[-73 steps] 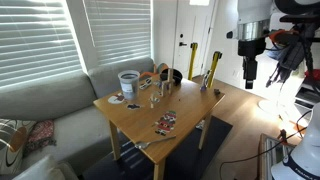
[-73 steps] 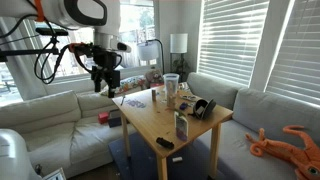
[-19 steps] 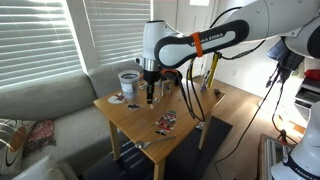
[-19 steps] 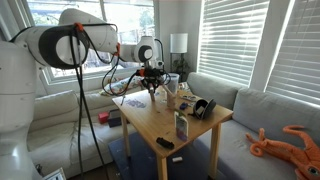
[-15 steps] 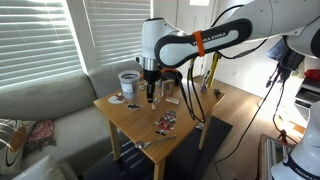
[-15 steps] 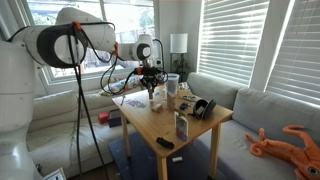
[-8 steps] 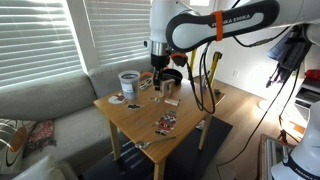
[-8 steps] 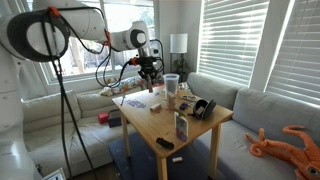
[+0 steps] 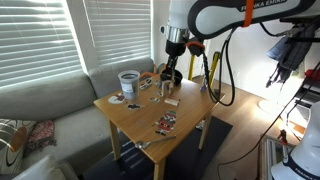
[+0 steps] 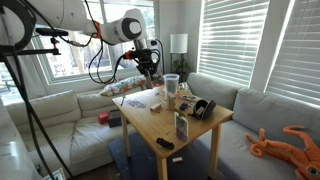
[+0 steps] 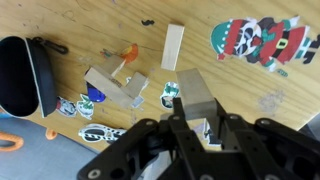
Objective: Lift the wooden building plank from the table and put it on top of the horizontal wooden building plank
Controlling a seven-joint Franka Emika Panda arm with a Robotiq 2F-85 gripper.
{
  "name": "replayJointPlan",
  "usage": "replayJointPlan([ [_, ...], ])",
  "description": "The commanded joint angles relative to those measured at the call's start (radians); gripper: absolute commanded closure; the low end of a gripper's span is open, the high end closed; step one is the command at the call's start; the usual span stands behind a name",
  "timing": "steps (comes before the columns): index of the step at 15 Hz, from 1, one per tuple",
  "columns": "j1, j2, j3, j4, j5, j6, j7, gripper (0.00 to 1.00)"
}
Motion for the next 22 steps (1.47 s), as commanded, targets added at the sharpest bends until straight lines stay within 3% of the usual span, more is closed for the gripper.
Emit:
replayJointPlan([
  [1, -0.046, 0.007, -0.041, 0.041, 0.039, 0.024, 0.088, 0.93],
  [8, -0.135, 0.048, -0.118, 0.107, 0.164, 0.086, 0.214, 0.93],
  [14, -0.122, 0.133, -0.113, 0.170, 0.179, 0.078, 0.312, 0.93],
  [22, -0.108, 0.159, -0.118, 0.153, 0.183, 0.079, 0.435, 0.93],
])
